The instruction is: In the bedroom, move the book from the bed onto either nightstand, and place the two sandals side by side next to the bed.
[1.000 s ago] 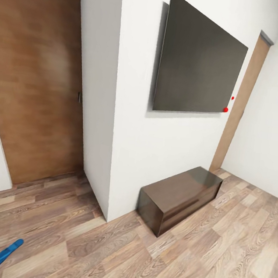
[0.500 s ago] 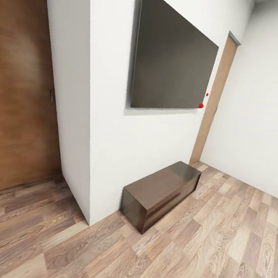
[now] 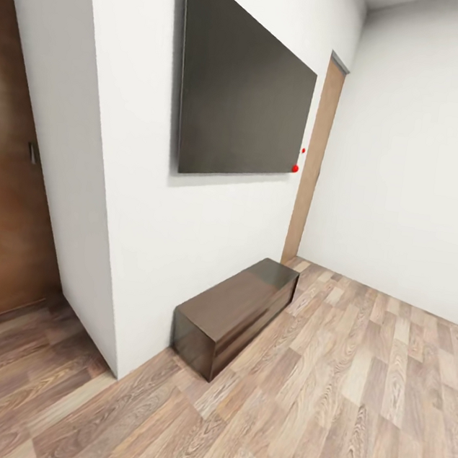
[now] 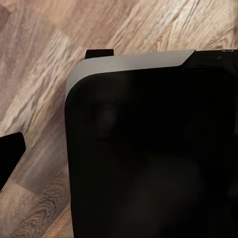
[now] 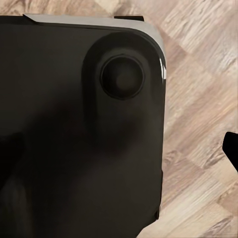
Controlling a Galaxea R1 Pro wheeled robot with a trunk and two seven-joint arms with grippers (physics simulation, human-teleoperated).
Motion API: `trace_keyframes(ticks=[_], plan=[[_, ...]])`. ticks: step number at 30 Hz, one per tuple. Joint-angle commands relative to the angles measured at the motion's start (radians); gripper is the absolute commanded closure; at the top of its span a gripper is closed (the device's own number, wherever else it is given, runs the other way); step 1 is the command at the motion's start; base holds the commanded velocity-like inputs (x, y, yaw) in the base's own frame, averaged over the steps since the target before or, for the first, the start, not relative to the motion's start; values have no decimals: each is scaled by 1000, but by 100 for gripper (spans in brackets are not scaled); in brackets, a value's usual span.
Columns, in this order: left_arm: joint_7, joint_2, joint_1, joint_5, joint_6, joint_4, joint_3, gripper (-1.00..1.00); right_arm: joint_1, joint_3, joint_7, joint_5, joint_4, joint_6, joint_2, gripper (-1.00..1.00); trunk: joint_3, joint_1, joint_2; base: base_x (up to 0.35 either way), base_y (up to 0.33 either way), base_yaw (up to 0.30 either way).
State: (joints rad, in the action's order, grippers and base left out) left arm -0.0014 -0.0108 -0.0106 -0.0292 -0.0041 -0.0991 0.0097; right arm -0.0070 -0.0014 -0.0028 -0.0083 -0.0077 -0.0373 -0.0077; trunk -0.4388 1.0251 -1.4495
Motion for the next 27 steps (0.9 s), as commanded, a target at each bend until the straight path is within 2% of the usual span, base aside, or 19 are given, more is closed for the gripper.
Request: trace_keyframes(ticks=[1, 27], plan=[[0, 0, 0, -3, 0, -1, 1, -100, -1, 0, 0, -1, 1, -3, 0, -100, -1, 0, -1, 3, 0, -292], [3, 0, 0, -2, -2, 1, 3, -100, -1, 0, 0, -2, 1, -4, 0, -100, -1, 0, -1, 0, 0, -277]])
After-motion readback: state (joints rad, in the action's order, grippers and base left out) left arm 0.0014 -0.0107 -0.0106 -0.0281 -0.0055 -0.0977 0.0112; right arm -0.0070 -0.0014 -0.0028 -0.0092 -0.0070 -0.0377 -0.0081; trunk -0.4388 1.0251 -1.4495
